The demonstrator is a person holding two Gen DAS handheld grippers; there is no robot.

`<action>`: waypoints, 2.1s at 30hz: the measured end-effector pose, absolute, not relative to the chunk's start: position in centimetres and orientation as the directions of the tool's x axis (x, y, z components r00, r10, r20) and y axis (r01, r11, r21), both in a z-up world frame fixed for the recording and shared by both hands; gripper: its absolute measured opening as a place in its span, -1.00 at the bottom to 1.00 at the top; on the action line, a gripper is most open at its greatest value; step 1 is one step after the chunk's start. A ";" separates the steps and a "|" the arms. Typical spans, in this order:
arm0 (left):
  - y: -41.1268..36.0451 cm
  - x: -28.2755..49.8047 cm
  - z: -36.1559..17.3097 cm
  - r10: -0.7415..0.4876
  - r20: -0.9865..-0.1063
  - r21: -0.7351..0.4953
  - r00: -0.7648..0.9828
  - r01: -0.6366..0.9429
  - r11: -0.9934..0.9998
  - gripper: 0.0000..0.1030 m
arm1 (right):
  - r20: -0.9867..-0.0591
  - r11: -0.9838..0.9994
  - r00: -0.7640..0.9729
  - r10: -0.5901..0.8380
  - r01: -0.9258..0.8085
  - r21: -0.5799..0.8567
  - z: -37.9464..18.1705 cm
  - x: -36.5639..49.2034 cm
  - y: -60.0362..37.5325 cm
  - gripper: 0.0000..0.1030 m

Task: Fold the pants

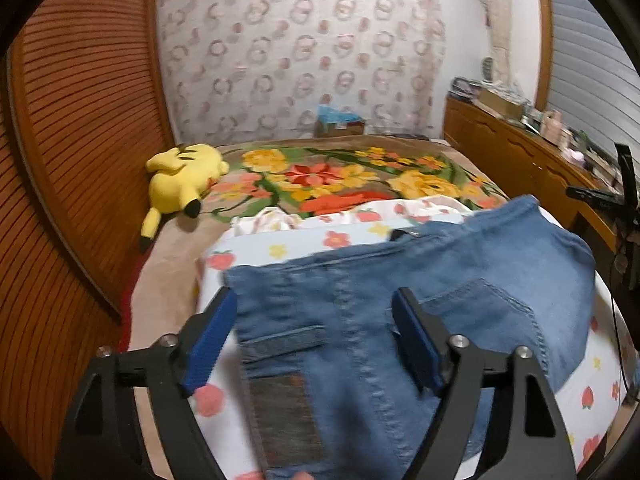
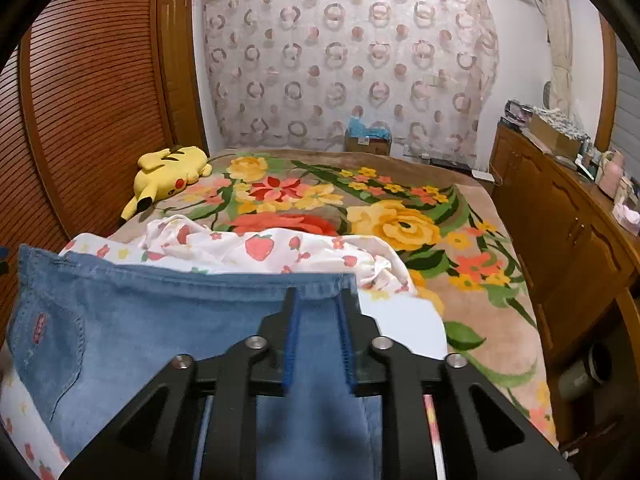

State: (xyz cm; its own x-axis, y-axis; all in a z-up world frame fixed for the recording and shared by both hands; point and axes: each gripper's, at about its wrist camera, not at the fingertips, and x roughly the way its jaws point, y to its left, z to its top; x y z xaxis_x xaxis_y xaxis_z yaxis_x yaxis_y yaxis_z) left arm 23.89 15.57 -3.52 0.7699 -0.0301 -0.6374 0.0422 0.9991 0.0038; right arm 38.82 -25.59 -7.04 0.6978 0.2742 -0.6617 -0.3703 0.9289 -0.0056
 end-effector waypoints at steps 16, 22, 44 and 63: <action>6.0 22.5 -5.7 -0.234 -0.669 -0.056 0.705 0.266 0.962 0.57 | -0.698 0.951 0.674 0.241 -0.307 0.031 -7.3 31.1 -30.5 -0.17; 2.4 21.0 -6.2 -0.276 -0.680 -0.054 0.680 0.328 0.943 0.57 | -0.721 0.950 0.644 0.256 -0.307 0.063 -8.1 29.0 -30.7 -0.17; -3.2 15.6 -7.4 -0.294 -0.694 -0.012 0.657 0.397 0.918 0.57 | -0.686 0.914 0.633 0.358 -0.388 0.119 -9.1 20.9 -29.6 -0.16; -5.4 16.7 -10.9 -0.202 -0.763 0.102 0.614 0.423 0.900 -0.22 | -0.710 0.924 0.622 0.331 -0.366 0.111 -10.7 19.7 -28.0 0.06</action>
State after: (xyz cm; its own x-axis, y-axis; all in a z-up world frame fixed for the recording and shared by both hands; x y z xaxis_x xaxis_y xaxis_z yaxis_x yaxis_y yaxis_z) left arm 16.72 -5.43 -10.87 0.6139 -0.2021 -0.7631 0.4229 0.9005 0.1017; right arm 19.67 -27.96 -10.72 0.6218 0.3313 -0.7097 -0.3660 0.9240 0.1107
